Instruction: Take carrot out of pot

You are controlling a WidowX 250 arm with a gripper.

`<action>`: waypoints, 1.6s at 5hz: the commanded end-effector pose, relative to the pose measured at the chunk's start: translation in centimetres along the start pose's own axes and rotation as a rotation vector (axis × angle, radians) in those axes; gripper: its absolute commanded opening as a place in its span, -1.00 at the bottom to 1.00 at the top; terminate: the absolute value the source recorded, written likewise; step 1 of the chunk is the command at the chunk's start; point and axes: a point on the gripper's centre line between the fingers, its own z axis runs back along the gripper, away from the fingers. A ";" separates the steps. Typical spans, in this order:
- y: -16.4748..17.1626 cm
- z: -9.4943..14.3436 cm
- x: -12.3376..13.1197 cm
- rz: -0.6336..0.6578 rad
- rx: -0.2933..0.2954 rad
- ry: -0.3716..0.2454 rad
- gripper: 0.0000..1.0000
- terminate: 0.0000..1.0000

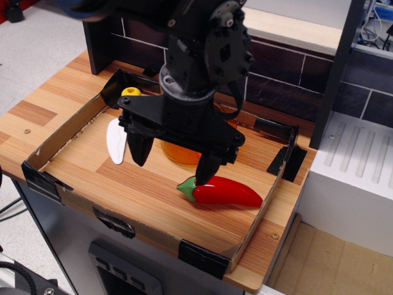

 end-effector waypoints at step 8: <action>2.4 -3.6 11.1 0.111 -0.180 0.004 1.00 -1.00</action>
